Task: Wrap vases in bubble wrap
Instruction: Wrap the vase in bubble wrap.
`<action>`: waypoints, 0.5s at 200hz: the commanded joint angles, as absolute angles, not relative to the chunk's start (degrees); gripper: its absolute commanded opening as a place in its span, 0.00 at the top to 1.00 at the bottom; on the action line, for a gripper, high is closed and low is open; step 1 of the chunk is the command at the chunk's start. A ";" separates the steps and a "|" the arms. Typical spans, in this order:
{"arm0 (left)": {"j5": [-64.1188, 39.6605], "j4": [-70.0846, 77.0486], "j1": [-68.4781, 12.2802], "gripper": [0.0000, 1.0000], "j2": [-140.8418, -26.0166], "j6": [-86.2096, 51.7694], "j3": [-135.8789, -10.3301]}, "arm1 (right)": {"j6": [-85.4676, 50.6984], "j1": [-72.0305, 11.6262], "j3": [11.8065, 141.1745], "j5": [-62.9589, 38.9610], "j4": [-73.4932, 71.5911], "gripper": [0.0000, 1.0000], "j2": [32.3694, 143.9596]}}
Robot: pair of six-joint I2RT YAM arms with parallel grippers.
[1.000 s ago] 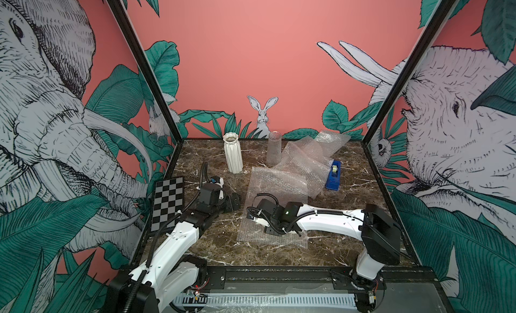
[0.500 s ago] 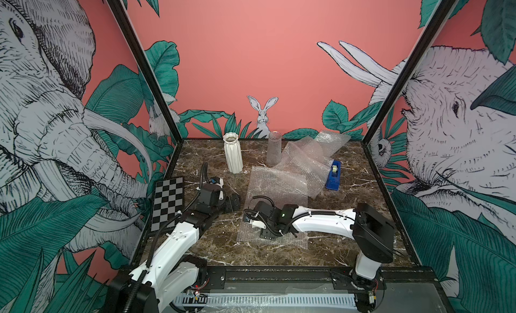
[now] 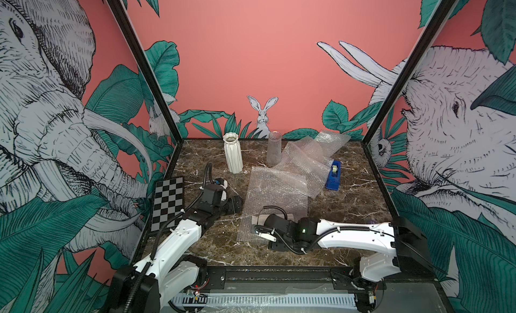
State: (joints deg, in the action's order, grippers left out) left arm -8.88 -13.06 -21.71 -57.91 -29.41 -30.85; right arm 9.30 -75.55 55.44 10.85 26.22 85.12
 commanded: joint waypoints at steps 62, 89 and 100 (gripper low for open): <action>-11.28 -11.34 -22.51 0.13 -62.63 -29.36 -32.03 | 7.37 -76.98 54.75 17.69 26.64 0.51 94.90; -12.13 -11.26 -23.14 0.13 -65.26 -29.28 -33.25 | 8.26 -76.91 54.76 20.62 26.25 0.59 96.33; -12.13 -11.17 -23.77 0.13 -66.51 -29.11 -34.02 | 8.47 -76.92 54.41 21.04 25.70 0.62 95.81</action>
State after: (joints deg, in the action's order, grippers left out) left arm -11.44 -11.64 -22.72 -64.75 -29.50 -31.64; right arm 7.79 -76.88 54.22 17.52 26.85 96.29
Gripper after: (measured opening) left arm 0.867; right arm 0.403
